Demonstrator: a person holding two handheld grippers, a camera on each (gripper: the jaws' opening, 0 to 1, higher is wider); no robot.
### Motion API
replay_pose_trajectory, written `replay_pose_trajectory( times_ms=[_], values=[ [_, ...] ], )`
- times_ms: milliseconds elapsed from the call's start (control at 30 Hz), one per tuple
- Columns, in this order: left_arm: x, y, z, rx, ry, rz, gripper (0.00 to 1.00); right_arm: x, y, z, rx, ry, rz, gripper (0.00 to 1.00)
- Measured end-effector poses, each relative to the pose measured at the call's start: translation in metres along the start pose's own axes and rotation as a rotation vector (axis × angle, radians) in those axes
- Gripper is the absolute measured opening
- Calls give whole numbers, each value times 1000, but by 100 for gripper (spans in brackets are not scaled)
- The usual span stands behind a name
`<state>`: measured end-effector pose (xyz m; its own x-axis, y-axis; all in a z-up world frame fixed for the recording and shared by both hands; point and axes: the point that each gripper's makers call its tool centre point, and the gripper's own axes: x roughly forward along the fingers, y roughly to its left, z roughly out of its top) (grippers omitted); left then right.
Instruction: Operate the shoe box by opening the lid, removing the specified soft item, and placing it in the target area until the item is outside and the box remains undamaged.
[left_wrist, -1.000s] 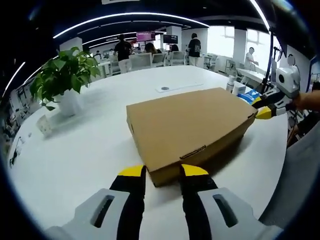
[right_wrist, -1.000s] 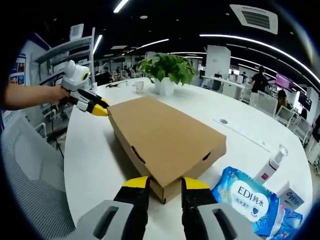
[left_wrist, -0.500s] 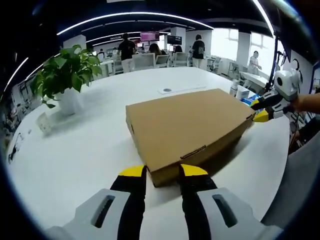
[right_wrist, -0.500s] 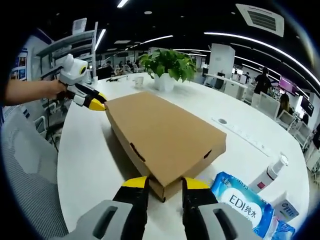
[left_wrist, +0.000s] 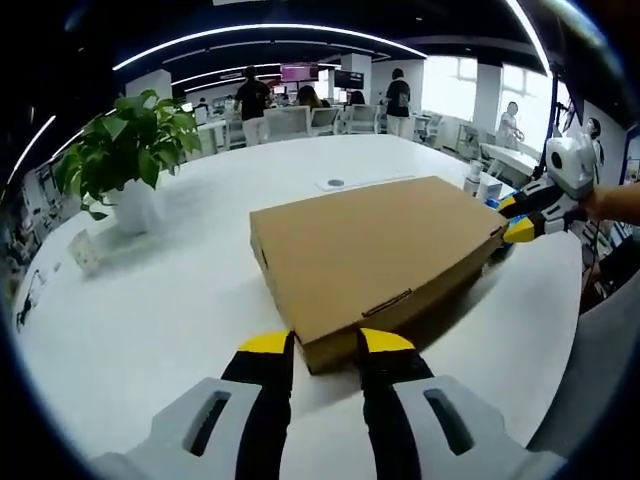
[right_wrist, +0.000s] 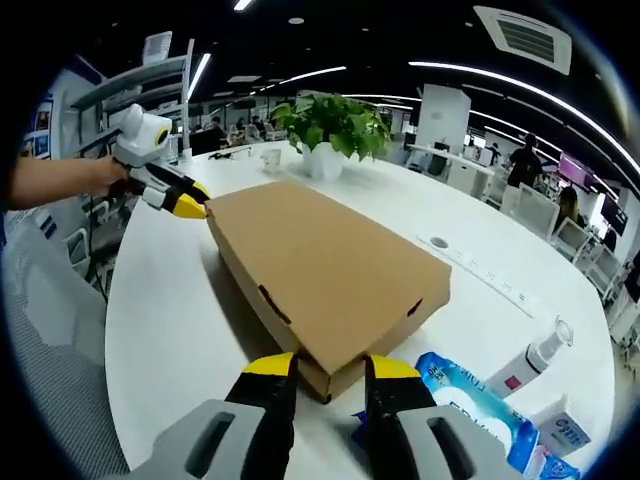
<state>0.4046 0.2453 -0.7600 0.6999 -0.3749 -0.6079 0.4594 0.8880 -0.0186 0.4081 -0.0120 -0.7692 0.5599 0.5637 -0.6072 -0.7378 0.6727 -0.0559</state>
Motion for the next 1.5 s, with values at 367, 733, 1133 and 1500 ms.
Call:
replay_pose_trajectory(
  times_ms=[367,733,1133,1500],
  values=[
    [-7,1,3,18,-12,9,27,-12,4,6,31,-44,-24,30],
    [-33,1,1,-10,-43,30,36,-47,-1,3,73,-88,-87,41],
    [-63,-28,-6,-10,-64,3,44,-93,-11,-19,125,-99,-184,55],
    [-87,-64,-3,59,-95,-36,59,-138,-13,-49,163,-93,-271,67]
  ],
)
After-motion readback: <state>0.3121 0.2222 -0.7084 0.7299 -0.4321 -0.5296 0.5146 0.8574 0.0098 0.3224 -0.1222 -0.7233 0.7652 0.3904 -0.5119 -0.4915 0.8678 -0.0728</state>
